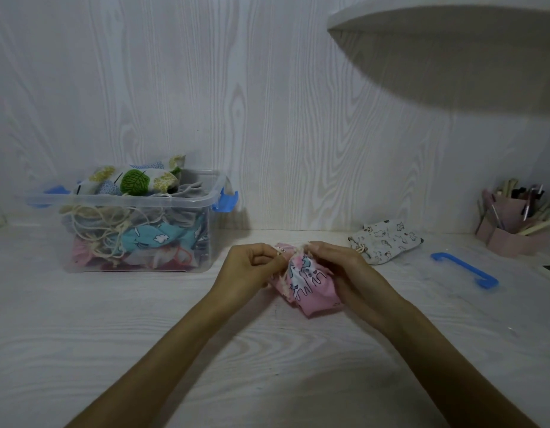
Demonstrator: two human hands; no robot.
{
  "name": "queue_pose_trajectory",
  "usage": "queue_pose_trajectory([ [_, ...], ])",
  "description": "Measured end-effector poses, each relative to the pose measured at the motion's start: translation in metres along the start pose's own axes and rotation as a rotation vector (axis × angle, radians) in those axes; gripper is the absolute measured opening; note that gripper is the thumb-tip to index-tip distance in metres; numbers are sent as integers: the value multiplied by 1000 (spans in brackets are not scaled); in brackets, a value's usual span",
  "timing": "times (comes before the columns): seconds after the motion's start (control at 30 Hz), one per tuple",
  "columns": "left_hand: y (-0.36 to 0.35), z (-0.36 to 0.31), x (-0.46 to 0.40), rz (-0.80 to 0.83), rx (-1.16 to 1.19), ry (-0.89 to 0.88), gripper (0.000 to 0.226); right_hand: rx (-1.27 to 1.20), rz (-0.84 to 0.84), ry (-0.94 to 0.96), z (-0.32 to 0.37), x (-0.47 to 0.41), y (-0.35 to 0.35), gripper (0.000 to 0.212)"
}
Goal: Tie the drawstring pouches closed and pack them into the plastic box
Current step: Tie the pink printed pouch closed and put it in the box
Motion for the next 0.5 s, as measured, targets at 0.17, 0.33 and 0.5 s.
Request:
queue_pose_trajectory([
  [0.17,8,1,-5,-47,-13,-10,16,715,-132,169,7,-4,5,27],
  [0.33,10,10,-6,-9,-102,62,12,1154,-274,384,6,-3,13,39],
  [0.5,17,25,-3,-40,-210,114,11,905,-5,159,-7,-6,21,52],
])
Point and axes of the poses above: each hand's wrist, its own x-axis away from the middle knuckle, its own y-axis out of the back of the hand, z = x × y, the point moved 5 cm from there along -x, towards the middle knuckle, and after that the axes turned 9 degrees about -z, right-handed, at the moved point
